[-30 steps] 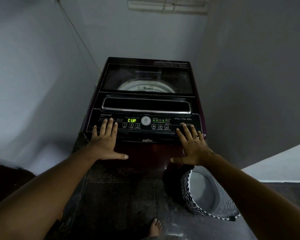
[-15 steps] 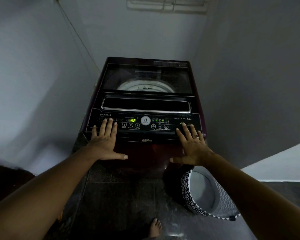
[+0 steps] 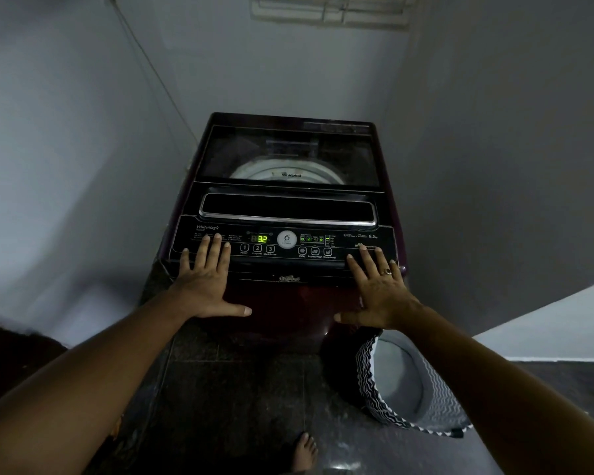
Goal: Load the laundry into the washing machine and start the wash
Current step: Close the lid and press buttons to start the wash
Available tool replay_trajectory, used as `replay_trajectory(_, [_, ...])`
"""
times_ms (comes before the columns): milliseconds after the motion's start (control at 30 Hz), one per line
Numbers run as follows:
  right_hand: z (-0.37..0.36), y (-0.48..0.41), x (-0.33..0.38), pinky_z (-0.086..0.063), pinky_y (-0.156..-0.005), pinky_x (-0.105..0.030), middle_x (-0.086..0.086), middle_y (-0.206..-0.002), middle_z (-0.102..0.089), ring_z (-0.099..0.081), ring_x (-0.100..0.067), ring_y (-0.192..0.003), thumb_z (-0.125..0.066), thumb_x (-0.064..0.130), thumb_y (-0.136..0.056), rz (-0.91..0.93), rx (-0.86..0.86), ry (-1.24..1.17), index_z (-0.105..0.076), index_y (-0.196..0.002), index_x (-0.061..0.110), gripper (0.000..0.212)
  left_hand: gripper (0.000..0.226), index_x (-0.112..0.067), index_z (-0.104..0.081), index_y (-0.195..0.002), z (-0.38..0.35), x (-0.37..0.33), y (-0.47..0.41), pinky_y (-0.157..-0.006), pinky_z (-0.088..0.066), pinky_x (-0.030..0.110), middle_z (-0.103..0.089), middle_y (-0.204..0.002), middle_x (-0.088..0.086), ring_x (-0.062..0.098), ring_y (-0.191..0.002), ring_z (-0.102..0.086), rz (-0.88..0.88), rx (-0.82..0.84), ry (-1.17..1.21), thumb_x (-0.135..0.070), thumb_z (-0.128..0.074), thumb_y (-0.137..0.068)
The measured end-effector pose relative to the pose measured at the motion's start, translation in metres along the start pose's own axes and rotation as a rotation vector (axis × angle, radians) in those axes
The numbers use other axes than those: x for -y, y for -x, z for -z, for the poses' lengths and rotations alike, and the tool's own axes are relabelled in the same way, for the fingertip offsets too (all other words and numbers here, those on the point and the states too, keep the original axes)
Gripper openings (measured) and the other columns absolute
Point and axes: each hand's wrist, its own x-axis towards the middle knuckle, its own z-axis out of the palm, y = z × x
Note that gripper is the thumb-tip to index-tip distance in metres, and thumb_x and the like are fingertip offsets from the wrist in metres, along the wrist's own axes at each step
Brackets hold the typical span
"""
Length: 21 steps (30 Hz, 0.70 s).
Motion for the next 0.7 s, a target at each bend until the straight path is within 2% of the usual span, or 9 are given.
replay_trajectory(700, [0.0012, 0.0009, 0.0010, 0.001, -0.122, -0.065, -0.014, -0.164, 0.029, 0.025, -0.041, -0.151, -0.042, 0.102, -0.061, 0.007, 0.009, -0.001, 0.016, -0.160, 0.021, 0.141, 0.155, -0.010, 0.034, -0.148, -0.0016, 0.0005, -0.0003, -0.117, 0.010, 0.065, 0.048, -0.151, 0.014, 0.032, -0.140, 0.043, -0.005, -0.007, 0.006, -0.106, -0.036, -0.048])
